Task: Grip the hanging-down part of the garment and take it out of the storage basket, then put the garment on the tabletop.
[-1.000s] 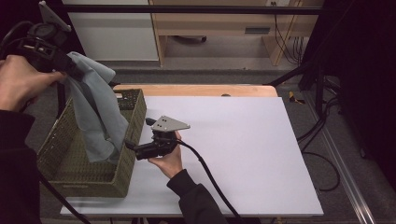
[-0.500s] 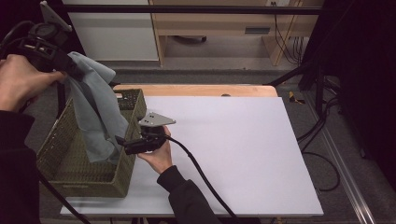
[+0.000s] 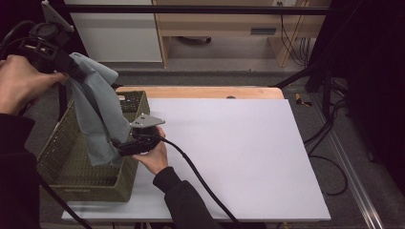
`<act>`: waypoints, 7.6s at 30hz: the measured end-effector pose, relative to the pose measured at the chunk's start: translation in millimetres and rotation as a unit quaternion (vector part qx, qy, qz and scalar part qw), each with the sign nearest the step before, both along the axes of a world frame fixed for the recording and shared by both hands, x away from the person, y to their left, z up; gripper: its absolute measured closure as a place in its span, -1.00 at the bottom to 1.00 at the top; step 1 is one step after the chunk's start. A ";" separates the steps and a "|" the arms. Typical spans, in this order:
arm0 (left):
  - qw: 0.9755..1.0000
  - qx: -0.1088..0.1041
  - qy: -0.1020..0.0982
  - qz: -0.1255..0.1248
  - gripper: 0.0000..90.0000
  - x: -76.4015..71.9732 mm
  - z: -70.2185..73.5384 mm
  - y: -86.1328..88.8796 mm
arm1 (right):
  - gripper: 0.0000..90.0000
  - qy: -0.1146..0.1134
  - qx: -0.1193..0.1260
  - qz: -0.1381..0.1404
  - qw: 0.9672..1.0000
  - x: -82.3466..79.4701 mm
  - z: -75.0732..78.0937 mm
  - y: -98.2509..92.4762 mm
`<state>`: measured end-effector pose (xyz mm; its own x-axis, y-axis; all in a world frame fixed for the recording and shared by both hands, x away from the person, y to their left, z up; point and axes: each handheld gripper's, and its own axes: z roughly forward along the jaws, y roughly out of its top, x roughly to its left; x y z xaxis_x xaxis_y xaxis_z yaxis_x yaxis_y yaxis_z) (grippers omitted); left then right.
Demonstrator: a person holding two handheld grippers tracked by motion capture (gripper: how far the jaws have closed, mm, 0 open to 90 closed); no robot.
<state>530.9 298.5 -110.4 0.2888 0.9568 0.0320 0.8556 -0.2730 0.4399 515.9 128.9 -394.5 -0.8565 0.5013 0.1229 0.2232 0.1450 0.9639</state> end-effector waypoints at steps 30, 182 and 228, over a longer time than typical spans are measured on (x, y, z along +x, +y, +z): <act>1.000 -0.008 -0.014 0.013 0.83 -6.9 -2.5 13.2 | 0.95 -0.019 0.006 0.013 1.000 -12.6 50.2 -49.1; 0.999 -0.015 0.001 -0.031 0.84 0.3 -16.2 -21.6 | -1.00 -0.031 0.026 -0.250 0.967 -141.2 -36.2 -338.9; 0.976 -0.034 -0.065 -0.206 0.85 -13.5 -6.6 -191.0 | -1.00 -0.039 0.020 -0.241 0.970 -142.0 -36.0 -345.7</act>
